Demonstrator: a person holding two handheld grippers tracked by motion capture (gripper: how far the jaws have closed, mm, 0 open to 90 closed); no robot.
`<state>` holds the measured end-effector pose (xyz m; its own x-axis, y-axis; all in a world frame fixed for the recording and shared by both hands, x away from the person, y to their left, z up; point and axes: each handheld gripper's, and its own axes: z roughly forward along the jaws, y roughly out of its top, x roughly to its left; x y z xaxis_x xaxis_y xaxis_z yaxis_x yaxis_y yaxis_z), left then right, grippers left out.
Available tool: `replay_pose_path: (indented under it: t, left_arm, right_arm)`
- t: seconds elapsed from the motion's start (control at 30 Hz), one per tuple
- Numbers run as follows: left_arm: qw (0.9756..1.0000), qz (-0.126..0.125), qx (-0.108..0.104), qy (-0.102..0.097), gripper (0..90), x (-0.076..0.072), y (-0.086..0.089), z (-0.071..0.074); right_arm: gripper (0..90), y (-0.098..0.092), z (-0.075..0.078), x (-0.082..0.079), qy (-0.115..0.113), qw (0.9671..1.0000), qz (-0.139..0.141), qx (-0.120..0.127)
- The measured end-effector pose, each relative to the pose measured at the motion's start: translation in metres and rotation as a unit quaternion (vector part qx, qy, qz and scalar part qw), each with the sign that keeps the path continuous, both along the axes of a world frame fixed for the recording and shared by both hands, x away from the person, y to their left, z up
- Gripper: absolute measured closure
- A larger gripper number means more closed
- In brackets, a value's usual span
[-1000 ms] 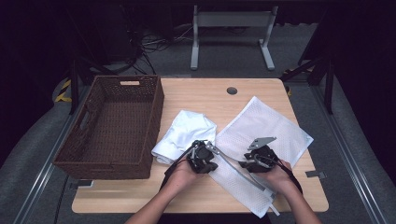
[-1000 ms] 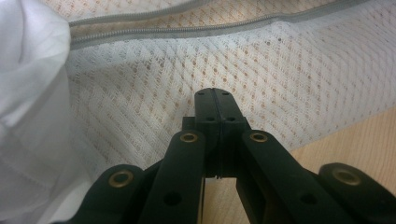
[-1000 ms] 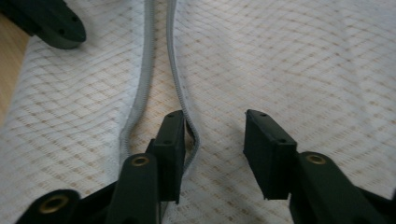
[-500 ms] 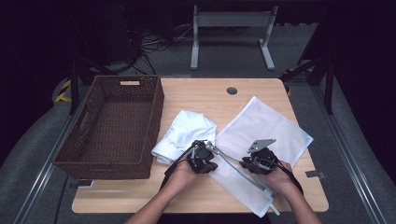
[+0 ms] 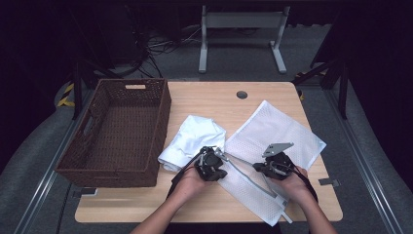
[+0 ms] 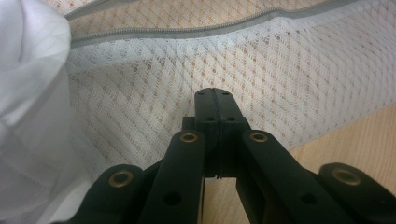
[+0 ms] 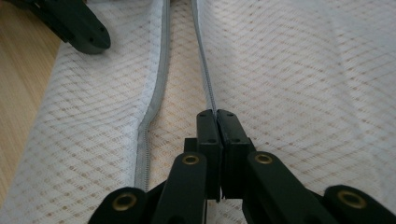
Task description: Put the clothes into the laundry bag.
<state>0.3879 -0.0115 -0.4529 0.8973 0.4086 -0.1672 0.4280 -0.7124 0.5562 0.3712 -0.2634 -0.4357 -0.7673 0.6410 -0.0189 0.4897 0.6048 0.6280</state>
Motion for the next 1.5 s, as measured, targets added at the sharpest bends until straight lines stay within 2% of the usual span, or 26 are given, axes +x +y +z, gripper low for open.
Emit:
replay_pose_path:
  t: [0.23,0.37,0.57,0.7,0.9,1.03,1.17,1.3,1.4,1.47,1.5]
  left_arm:
    - [1.0000,0.002,0.000,0.000,90.0,0.000,0.000,0.000]
    - [1.0000,0.001,0.006,-0.002,90.0,-0.001,-0.001,0.001]
    - [1.0000,0.001,0.005,-0.002,90.0,-0.001,-0.001,0.001]
    - [1.0000,0.001,0.005,-0.001,90.0,-0.001,-0.001,0.001]
    - [1.0000,0.000,0.007,-0.002,90.0,-0.001,-0.001,0.001]
    - [1.0000,-0.001,0.008,0.002,90.0,-0.001,-0.001,0.001]
    - [0.9997,-0.007,0.023,-0.002,90.0,-0.002,-0.006,0.005]
    - [0.9998,-0.016,0.011,-0.008,90.0,-0.007,-0.015,0.014]
    - [0.9994,-0.028,-0.005,-0.018,90.0,-0.011,-0.033,0.023]
    - [0.9992,-0.032,-0.009,-0.023,90.0,-0.011,-0.045,0.023]
    - [0.9992,-0.035,-0.009,-0.020,90.0,-0.011,-0.052,0.022]
  right_arm:
    - [88.8,-0.001,0.016,0.000,-0.019,0.9997,-0.006,0.013]
    - [88.8,-0.006,0.029,0.002,-0.032,0.9990,-0.013,0.030]
    - [88.8,-0.013,0.056,0.007,-0.065,0.9955,-0.023,0.066]
    - [88.8,-0.011,0.073,0.011,-0.089,0.9928,-0.026,0.075]
    - [88.8,-0.008,0.088,0.017,-0.108,0.9901,-0.028,0.085]
    - [88.9,-0.005,0.091,0.018,-0.112,0.9893,-0.028,0.090]
    - [88.8,-0.004,0.088,0.016,-0.107,0.9900,-0.027,0.089]
    - [88.8,-0.004,0.085,0.016,-0.103,0.9904,-0.027,0.088]
    - [88.8,-0.005,0.084,0.016,-0.102,0.9906,-0.029,0.087]
    - [88.8,-0.005,0.083,0.016,-0.102,0.9905,-0.030,0.088]
    - [88.8,-0.005,0.083,0.016,-0.102,0.9904,-0.031,0.088]
